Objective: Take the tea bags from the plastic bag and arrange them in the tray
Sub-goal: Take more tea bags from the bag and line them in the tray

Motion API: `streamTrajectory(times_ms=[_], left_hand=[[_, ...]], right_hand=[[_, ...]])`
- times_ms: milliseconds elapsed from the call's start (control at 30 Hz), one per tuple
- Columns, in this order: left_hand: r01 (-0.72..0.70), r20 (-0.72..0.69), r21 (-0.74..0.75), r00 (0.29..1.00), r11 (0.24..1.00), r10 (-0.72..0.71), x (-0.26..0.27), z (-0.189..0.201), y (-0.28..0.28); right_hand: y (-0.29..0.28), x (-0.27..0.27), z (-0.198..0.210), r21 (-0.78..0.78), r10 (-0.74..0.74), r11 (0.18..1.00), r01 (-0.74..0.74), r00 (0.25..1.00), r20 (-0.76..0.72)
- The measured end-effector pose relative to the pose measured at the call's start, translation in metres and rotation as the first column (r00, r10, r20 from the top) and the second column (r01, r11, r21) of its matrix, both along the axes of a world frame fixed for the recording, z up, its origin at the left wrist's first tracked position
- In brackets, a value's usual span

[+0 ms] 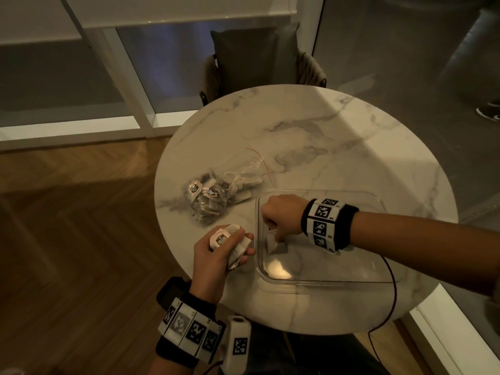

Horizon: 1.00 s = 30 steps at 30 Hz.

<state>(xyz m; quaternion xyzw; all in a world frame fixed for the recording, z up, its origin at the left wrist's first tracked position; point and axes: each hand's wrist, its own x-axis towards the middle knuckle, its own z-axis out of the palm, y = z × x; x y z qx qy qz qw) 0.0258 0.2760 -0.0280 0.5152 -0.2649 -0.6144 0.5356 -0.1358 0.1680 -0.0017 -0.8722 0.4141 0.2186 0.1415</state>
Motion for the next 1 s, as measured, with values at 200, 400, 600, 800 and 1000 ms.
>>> streamTrajectory(times_ms=[200,400,600,800,1000], left_hand=[[0.010,0.009,0.012,1.000,1.000,-0.010,-0.002,-0.001,0.001],[0.021,0.005,0.030,1.000,0.999,-0.021,-0.005,0.006,0.001],[0.036,-0.117,0.041,0.993,0.999,-0.031,-0.007,0.013,0.000],[0.107,-0.311,0.024,0.946,0.994,-0.094,-0.005,0.013,-0.005],[0.229,-0.350,-0.023,0.910,0.973,-0.222,-0.011,0.016,-0.003]], right_hand=[[0.000,-0.007,-0.004,-0.031,-0.031,0.999,0.032,0.999,0.027],[-0.002,-0.016,-0.004,0.035,-0.107,0.994,0.103,0.983,0.151],[-0.006,-0.024,0.009,0.083,-0.138,0.989,0.119,0.950,0.280],[0.000,-0.035,0.035,0.093,-0.186,0.982,0.162,0.845,0.501],[0.026,-0.031,0.052,0.231,-0.260,0.964,0.132,0.652,0.712]])
